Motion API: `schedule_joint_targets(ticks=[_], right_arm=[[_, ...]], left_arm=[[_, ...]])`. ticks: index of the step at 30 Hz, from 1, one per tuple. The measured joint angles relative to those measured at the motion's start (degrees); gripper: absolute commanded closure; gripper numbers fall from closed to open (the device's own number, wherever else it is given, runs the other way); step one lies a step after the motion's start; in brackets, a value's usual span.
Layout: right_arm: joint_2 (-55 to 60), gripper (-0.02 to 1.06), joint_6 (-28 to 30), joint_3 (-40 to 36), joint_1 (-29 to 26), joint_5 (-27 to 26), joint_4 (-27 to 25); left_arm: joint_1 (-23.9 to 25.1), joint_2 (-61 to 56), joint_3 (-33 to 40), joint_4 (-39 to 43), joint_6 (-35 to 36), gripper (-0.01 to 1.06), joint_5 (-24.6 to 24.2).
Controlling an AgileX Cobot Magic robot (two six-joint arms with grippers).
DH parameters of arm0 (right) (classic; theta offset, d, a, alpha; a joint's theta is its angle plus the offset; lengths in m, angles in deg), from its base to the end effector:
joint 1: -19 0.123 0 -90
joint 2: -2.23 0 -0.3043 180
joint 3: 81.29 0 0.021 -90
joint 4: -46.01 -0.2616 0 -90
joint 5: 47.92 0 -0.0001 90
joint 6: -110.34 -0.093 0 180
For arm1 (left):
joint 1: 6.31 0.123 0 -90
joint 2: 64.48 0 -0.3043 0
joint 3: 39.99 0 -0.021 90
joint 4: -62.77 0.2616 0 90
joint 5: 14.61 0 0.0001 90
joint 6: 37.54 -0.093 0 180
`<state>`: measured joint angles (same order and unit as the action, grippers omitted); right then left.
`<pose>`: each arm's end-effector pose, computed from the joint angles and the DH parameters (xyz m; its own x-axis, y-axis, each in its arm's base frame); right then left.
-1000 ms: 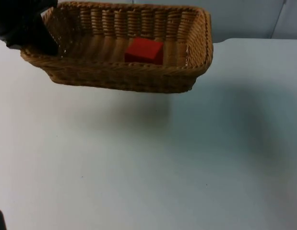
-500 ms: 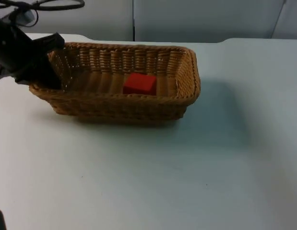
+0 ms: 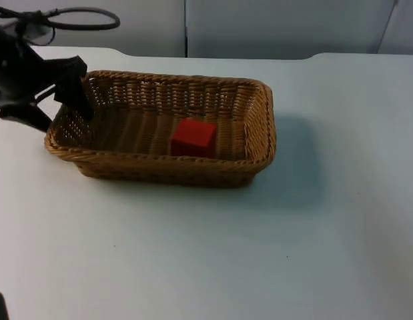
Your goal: Pick up the basket with the left hand and place the cube into the basket with the right hand.
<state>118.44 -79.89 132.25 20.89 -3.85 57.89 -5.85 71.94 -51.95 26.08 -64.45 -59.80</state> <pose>0.4657 0.0020 0.3959 -0.5866 0.0089 -0.8099 0.0997 0.9931 -0.0613 0.4723 -0.0357 0.1214 -0.9596 -0.0203 -0.2805 0.1007 0.9065 -0.4101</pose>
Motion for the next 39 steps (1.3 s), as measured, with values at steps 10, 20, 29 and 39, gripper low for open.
schedule_joint_targets(ticks=[10, 20, 29, 39], right_arm=[[0.0, 1.05, 0.0, 0.0, 0.0, 0.7, 0.0], [-5.2, 1.05, -2.5, -0.1, 0.0, 3.2, 3.9], [-24.3, 1.05, -9.0, -8.2, 0.0, 3.8, 8.6], [-64.2, 1.05, -24.9, -53.9, 0.0, -10.1, 19.1]], left_arm=[[0.0, -8.1, -15.0, 4.7, 2.1, 1.05, -2.9], [0.4, -25.0, -10.3, 26.0, 11.1, 1.05, -8.2], [1.0, -52.8, 6.7, 31.2, 11.9, 1.05, 0.9], [1.0, -84.2, 26.7, 31.3, 12.0, 1.05, -0.8]])
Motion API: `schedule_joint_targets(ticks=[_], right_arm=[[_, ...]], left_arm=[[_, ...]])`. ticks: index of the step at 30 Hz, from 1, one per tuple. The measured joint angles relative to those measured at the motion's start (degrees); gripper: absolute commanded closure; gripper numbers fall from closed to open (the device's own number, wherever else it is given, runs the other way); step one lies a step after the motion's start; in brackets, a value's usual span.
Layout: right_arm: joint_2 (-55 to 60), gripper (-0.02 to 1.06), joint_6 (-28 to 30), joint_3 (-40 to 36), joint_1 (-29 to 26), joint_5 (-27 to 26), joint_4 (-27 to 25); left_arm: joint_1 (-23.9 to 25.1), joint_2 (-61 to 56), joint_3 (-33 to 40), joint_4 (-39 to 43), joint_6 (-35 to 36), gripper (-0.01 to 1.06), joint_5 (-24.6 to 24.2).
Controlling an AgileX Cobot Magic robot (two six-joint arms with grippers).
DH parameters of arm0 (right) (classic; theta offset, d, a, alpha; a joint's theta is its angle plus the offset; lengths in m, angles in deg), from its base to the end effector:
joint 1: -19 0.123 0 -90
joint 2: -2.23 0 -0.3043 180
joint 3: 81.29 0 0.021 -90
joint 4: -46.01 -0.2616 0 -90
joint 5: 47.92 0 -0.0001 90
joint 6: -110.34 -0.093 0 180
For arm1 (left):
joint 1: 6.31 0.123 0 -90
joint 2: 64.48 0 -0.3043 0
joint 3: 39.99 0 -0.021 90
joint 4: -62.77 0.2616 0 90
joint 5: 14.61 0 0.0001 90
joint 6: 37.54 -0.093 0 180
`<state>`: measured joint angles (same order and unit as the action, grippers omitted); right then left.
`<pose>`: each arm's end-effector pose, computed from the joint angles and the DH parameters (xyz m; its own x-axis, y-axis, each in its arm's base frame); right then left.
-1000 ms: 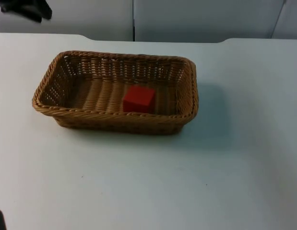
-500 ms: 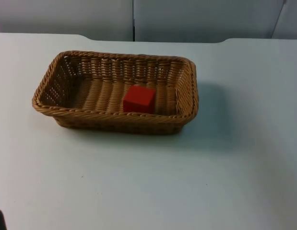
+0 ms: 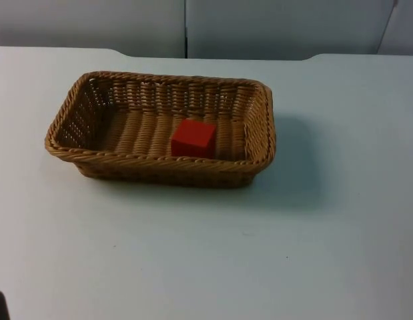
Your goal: Pick up the basket with the left hand and place the cube into the basket with the right hand.
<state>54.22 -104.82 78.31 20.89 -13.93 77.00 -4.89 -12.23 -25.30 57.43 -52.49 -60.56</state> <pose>0.1434 -0.0221 0.4427 -0.1748 0.1390 -0.9747 0.2790 0.9564 0.0863 0.1318 -0.0030 0.4494 -0.3722 0.1852 -0.9095 0.1116 0.9817 0.1542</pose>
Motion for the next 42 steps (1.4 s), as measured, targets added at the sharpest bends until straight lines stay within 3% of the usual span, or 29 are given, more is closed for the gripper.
schedule_joint_targets(ticks=[3, 4, 5, 8, 9, 12, 14, 15, 19, 35, 42], right_arm=[[-17.5, 1.05, 5.5, -11.9, 0.0, -2.6, -5.9], [-17.5, 1.05, 5.5, -11.9, 0.0, -2.6, -5.9], [-22.6, 1.05, 8.5, -15.0, 0.0, -1.9, -9.4], [-34.6, 1.05, 22.3, -21.3, 0.0, 5.7, -22.2], [-34.6, 1.05, 22.3, -21.3, 0.0, 5.7, -22.2], [-41.3, 1.05, 31.0, -22.9, 0.0, 14.3, -29.4], [-43.8, 1.05, 33.3, -23.0, 0.0, 20.2, -30.2], [-43.8, 1.05, 33.3, -23.0, 0.0, 20.2, -30.2], [-44.5, 1.05, 36.2, -24.6, 0.0, 28.5, -31.0], [-44.5, 1.05, 36.8, -27.7, 0.0, 28.6, -31.0], [-44.5, 1.05, 36.8, -27.7, 0.0, 28.6, -31.0]], left_arm=[[0.0, -10.8, 6.4, -4.0, 0.0, 1.05, -0.2], [0.0, -10.8, 6.4, -4.0, 0.0, 1.05, -0.2], [0.0, -15.9, 10.1, -5.8, 0.0, 1.05, -1.5], [0.0, -23.5, 18.1, -6.7, 0.0, 1.05, -5.1], [0.0, -23.5, 18.1, -6.7, 0.0, 1.05, -5.1], [0.0, -29.0, 25.5, -6.7, 0.0, 1.05, -6.1], [0.0, -31.9, 29.3, -6.7, 0.0, 1.05, -6.7], [0.0, -31.9, 29.3, -6.7, 0.0, 1.05, -6.7], [0.0, -35.9, 33.0, -7.9, 0.0, 1.05, -7.3], [-4.1, -38.8, 33.0, -7.2, 0.0, 1.05, -7.3], [-5.3, -38.9, 31.8, -6.8, 0.0, 1.05, -12.0]])
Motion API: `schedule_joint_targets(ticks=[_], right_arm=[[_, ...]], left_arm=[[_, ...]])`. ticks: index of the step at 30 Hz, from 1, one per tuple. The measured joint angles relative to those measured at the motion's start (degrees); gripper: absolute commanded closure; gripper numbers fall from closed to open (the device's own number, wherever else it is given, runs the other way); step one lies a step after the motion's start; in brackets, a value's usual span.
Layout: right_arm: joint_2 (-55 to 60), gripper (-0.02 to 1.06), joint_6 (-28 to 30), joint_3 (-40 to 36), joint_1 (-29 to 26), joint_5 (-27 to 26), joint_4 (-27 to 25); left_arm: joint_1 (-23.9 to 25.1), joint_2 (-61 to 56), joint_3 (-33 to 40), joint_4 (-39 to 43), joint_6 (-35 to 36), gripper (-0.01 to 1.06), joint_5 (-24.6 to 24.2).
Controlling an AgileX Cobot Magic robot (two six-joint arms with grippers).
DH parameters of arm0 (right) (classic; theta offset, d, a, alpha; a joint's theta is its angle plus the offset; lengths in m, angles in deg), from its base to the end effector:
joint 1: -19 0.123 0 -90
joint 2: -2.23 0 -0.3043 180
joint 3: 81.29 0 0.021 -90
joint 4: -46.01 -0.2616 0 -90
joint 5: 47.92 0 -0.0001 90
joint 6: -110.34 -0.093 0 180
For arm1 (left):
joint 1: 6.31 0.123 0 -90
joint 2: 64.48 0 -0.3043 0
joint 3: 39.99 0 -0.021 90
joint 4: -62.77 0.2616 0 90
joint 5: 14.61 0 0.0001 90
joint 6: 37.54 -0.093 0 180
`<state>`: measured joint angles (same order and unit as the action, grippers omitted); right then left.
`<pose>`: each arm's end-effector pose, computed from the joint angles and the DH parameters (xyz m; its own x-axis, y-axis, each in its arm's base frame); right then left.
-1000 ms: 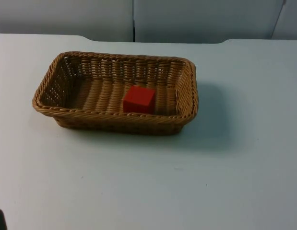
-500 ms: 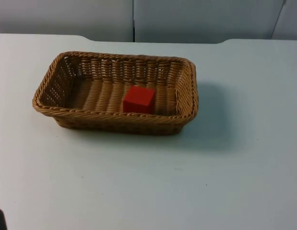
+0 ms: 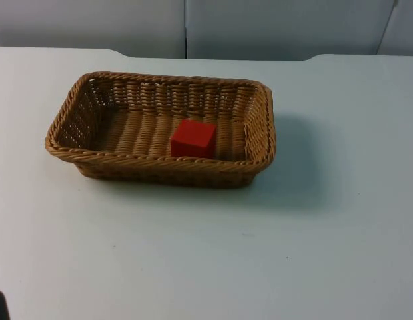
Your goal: Pick up the basket with the left hand and place the cube into the basket with the right hand.
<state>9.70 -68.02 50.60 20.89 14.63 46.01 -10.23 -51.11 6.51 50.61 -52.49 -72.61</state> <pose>-0.0158 -0.0005 0.2838 -0.4701 -0.0441 -0.8815 -0.0465 0.9986 -0.0252 -0.0002 -0.0166 0.3008 -0.4193 0.1734 -0.8912 0.2903 0.9557 0.0494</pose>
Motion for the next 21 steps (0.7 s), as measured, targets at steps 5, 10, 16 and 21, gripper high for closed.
schedule_joint_targets(ticks=[5, 10, 16, 21], right_arm=[[0.0, 1.05, 0.0, 0.0, 0.0, 0.0, 0.0], [0.0, 1.05, 0.0, 0.0, 0.0, 0.0, 0.0], [0.0, 1.05, 0.0, 0.0, 0.0, 0.0, 0.0], [0.0, 1.05, 0.0, 0.0, 0.0, 0.0, 0.0]], left_arm=[[-0.1, -1.2, -0.1, 0.7, 0.0, 1.05, -2.7], [-0.1, -4.8, -0.1, 1.7, 0.8, 1.05, -5.0], [-0.1, -5.8, 1.3, 2.6, 3.3, 1.05, -4.9], [-0.1, -5.8, 1.6, 6.0, 8.2, 1.05, -4.7]])
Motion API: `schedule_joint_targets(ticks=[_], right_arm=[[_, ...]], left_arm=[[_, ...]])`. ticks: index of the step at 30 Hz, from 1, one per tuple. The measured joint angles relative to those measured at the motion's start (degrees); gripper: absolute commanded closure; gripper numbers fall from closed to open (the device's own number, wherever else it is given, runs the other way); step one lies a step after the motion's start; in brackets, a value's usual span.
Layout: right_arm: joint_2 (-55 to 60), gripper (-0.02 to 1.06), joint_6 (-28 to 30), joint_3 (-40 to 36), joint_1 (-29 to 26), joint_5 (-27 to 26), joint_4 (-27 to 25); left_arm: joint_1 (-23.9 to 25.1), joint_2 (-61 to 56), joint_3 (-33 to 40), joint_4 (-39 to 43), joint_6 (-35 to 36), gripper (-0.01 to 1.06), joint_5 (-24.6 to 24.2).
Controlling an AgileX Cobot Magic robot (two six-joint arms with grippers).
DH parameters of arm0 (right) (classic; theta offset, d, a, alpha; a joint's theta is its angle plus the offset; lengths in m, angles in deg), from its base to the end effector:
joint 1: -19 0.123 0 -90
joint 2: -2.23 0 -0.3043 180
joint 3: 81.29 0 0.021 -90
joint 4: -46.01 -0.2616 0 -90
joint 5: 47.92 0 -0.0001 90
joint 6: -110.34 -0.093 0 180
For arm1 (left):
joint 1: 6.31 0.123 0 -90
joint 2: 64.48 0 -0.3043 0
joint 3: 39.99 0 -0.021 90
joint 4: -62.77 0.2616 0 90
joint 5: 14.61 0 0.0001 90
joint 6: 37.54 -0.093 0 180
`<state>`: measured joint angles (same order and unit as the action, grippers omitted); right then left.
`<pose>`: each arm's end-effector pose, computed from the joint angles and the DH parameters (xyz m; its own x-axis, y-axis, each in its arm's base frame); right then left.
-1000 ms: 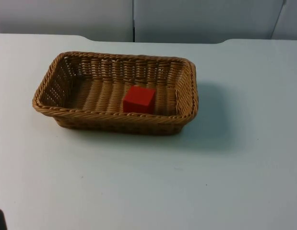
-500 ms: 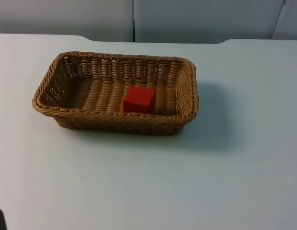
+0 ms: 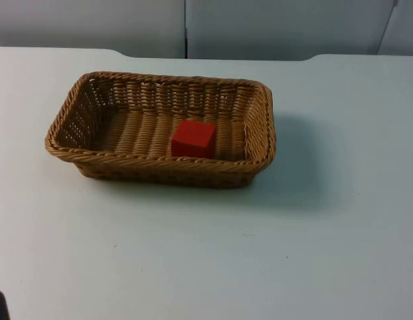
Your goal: Pick up the basket with the left hand and place the cube into the basket with the right hand.
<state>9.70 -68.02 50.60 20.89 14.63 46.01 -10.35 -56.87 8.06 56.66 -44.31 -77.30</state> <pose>-0.0158 -0.0005 0.2838 -0.4701 -0.0441 -0.8815 -0.0465 0.9986 -0.0252 -0.0165 -0.0077 0.2843 -0.4599 0.1014 -0.8822 0.1855 0.9825 0.0162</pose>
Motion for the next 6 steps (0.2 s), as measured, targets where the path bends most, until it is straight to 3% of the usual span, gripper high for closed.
schedule_joint_targets(ticks=[6], right_arm=[[0.0, 1.05, -0.2, 0.0, 0.0, 0.0, -0.9]], left_arm=[[0.0, 0.0, 0.1, 1.9, 2.6, 1.05, 0.1]])
